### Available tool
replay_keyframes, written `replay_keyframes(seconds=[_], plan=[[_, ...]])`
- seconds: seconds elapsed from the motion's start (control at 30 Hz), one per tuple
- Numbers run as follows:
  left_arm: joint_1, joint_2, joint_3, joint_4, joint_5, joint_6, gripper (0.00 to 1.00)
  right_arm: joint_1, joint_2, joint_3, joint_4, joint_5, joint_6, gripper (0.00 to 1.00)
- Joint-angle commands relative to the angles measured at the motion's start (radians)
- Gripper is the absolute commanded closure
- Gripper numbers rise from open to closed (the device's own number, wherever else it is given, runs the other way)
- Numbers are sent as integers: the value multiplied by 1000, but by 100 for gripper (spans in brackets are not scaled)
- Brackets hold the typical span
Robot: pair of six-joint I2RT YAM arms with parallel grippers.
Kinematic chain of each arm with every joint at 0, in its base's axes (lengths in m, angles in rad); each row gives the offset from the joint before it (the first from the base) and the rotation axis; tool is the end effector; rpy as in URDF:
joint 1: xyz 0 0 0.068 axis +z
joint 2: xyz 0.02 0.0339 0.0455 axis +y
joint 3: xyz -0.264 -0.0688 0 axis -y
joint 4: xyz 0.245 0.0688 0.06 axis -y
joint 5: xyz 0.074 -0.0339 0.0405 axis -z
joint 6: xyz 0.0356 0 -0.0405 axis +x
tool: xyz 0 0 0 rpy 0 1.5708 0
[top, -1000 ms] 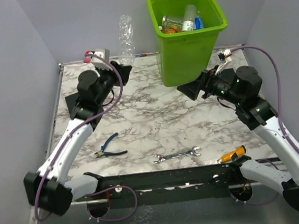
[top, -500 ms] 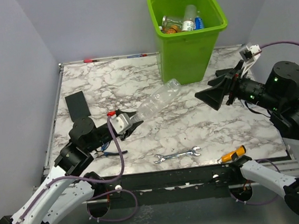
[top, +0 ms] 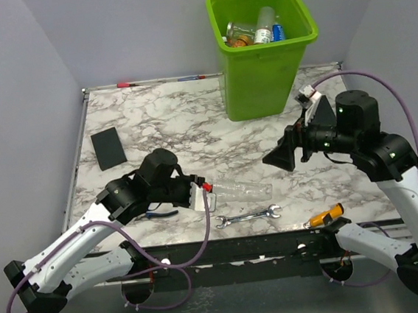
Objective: Put the plastic bottles in the bin
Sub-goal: Pick up the plastic bottle at the center of the board.
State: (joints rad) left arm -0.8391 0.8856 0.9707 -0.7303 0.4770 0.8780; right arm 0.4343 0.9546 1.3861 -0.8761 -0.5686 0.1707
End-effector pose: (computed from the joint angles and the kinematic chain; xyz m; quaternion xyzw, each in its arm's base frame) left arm 0.1057 -0.1421 0.3350 0.7270 0.4884 -0.2029 0.4378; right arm 0.1360 0.0842 0.4412 -0.2551 0.7849 0.3791 0.4185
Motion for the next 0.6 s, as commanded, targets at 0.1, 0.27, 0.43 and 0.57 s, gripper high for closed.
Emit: replay_keyframes(seconds=[0.1,0.27,0.43,0.57], plan=[[-177,69,65,-55,-271,185,100,250,61,-189,62,127,-33,4],[-220,125,99,-43,-329,223,100,376,100,-239,173,166,-24,1],[-224,153,127,-41,-327,244,100,415,121,-249,195,155,-52,0],[-223,163,143,-31,-290,241,100,478,133,-315,230,262,-60,3]])
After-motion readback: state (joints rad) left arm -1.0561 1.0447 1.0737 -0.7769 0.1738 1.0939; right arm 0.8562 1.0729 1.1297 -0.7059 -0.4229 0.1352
